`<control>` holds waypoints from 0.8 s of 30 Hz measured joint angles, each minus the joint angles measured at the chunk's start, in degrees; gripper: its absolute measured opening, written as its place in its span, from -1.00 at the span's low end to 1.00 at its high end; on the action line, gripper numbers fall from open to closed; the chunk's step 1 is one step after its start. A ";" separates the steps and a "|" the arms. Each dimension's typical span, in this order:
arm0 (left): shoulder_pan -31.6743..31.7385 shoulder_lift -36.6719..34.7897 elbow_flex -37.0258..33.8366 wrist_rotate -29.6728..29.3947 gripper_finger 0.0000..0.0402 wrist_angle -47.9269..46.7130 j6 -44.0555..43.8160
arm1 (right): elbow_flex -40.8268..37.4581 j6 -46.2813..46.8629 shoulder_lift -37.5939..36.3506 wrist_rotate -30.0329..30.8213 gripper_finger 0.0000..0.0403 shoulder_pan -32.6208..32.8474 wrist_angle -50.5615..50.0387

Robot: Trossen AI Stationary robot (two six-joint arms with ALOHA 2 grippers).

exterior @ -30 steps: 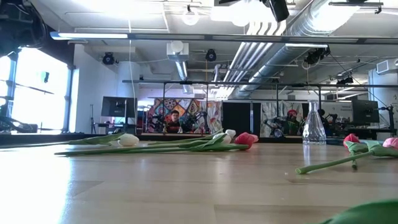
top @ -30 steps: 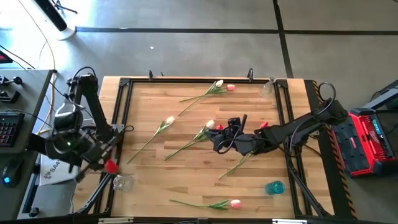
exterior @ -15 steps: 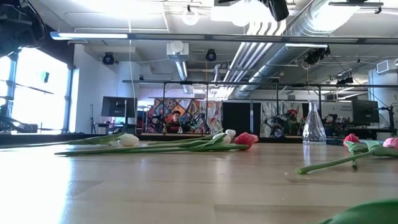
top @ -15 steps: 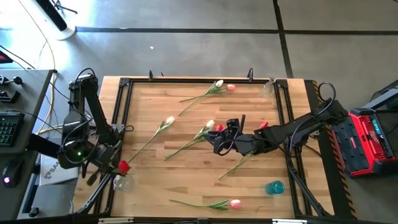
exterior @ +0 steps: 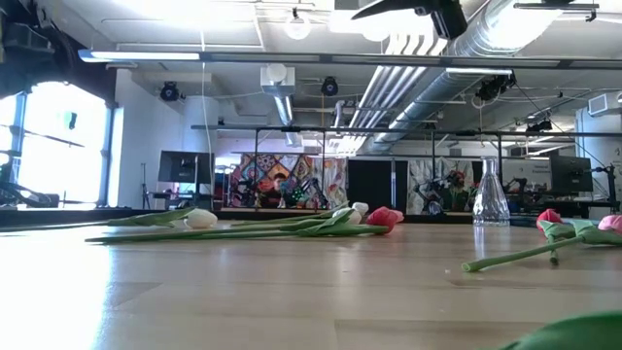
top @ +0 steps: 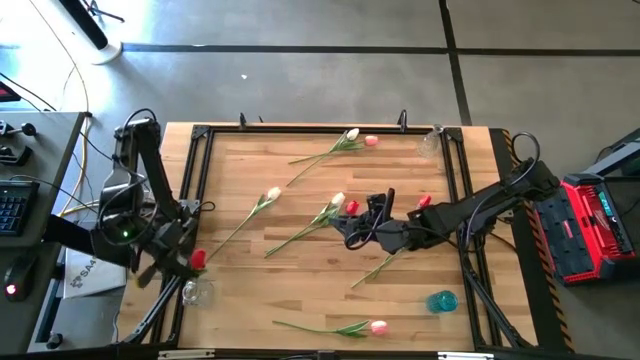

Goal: Sort flowers into vase by color
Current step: Put the top left red tulip into the bottom transparent vase

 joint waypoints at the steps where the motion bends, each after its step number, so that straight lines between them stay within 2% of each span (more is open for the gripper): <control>1: 0.00 -0.89 0.00 1.32 -0.44 0.18 -0.02 | 0.00 0.02 0.00 0.00 0.12 0.00 -0.01; 6: 0.00 -5.74 0.09 3.87 -0.44 2.79 -0.42 | 0.02 4.60 0.36 0.00 0.12 0.00 -2.66; 9: 0.00 -8.55 0.11 3.89 -0.44 5.04 1.00 | 0.06 11.28 2.24 -0.98 0.12 -0.09 -7.19; 15: 0.00 -12.65 0.13 2.54 -0.44 6.33 0.83 | 0.04 23.01 9.56 -7.63 0.12 -2.83 -11.88; 20: -0.02 -12.16 0.15 8.02 -0.44 5.69 0.93 | 0.04 23.85 13.06 -11.42 0.12 -4.91 -9.62; 24: -0.02 -10.14 0.15 8.80 -0.44 5.25 -0.76 | 0.04 23.81 13.17 -11.50 0.12 -4.98 -9.41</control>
